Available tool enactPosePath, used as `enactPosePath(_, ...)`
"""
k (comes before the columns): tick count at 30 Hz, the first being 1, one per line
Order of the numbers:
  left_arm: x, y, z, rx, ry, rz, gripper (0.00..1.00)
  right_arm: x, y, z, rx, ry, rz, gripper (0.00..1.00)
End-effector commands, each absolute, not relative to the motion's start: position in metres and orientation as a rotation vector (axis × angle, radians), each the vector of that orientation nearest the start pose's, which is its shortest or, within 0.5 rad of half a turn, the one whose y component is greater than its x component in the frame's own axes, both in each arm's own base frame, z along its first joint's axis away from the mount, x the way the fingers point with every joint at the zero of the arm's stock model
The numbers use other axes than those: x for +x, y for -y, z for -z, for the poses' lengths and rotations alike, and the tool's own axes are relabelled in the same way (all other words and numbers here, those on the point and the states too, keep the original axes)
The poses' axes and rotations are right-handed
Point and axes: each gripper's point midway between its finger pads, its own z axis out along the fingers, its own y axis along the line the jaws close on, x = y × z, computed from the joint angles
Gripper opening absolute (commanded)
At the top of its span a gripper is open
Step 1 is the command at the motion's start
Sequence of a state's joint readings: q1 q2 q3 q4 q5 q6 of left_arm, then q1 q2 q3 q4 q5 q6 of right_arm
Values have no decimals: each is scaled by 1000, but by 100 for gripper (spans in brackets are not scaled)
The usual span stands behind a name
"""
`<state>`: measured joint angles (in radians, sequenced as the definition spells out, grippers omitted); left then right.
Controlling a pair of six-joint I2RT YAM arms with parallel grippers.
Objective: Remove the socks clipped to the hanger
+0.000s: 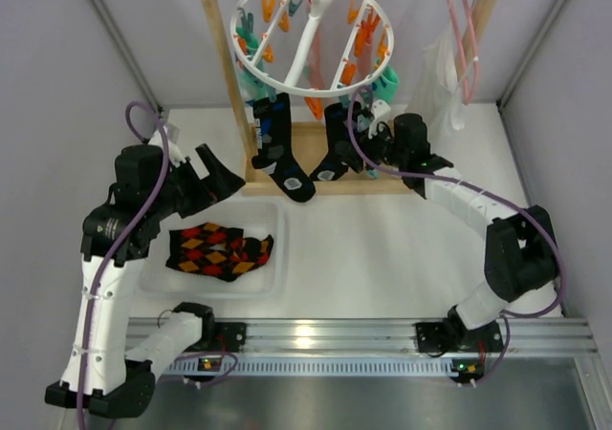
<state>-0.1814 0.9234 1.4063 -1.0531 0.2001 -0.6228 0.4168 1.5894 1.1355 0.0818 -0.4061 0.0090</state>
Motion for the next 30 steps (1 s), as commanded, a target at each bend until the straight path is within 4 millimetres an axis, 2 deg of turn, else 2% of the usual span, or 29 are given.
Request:
enactPosePath(1, 221, 108, -362, -257, -2111, 715, 99, 409, -289, -259, -666, -1641, -753, 37)
enactPosePath(2, 224, 106, -366, -256, -2097, 693, 99, 405, -292, -262, -653, -1629, -757, 12)
enactPosePath(3, 225, 104, -376, -251, -2070, 686, 99, 399, -293, -271, -641, -1604, -765, 4)
enactPosePath(4, 228, 106, -379, -242, -2072, 681, 99, 389, -301, -269, -624, -1600, -796, 0)
enactPosePath(5, 232, 104, -382, -246, -2063, 662, 99, 385, -301, -271, -597, -1596, -800, 0)
enactPosePath(6, 233, 104, -389, -242, -2048, 657, 99, 376, -301, -282, -580, -1569, -817, 0)
enactPosePath(7, 237, 108, -388, -230, -2057, 652, 99, 363, -308, -271, -565, -1591, -852, 0)
enactPosePath(9, 243, 105, -393, -251, -2038, 587, 99, 350, -308, -285, -518, -1553, -843, 0)
enactPosePath(10, 244, 118, -391, -207, -2057, 596, 99, 334, -318, -279, -523, -1566, -862, 0)
enactPosePath(12, 252, 119, -393, -231, -2042, 515, 99, 323, -319, -287, -477, -1550, -846, 0)
enactPosePath(13, 251, 138, -399, -172, -2042, 536, 99, 309, -328, -284, -482, -1556, -865, 0)
enactPosePath(15, 254, 147, -406, -157, -2026, 515, 99, 304, -326, -287, -439, -1572, -823, 0)
enactPosePath(16, 253, 159, -419, -125, -2007, 544, 99, 295, -332, -287, -446, -1574, -825, 0)
enactPosePath(18, 252, 170, -427, -101, -2003, 542, 99, 295, -328, -283, -401, -1608, -757, 0)
enactPosePath(19, 260, 173, -426, -112, -2005, 491, 99, 289, -332, -285, -407, -1610, -756, 0)
enactPosePath(20, 260, 175, -439, -106, -1974, 494, 99, 292, -327, -283, -372, -1623, -716, 0)
enactPosePath(22, 266, 184, -439, -100, -1973, 462, 99, 289, -327, -282, -357, -1646, -677, 0)
enactPosePath(23, 267, 184, -451, -105, -1945, 470, 99, 291, -324, -281, -332, -1656, -641, 0)
enactPosePath(26, 276, 197, -455, -76, -1940, 462, 99, 283, -333, -278, -370, -1683, -614, 0)
enactPosePath(27, 277, 199, -464, -73, -1923, 481, 99, 281, -337, -274, -390, -1693, -606, 0)
enactPosePath(28, 282, 206, -462, -58, -1933, 479, 99, 276, -342, -277, -415, -1687, -600, 0)
enactPosePath(30, 283, 212, -467, -38, -1925, 500, 99, 278, -342, -261, -427, -1746, -512, 0)
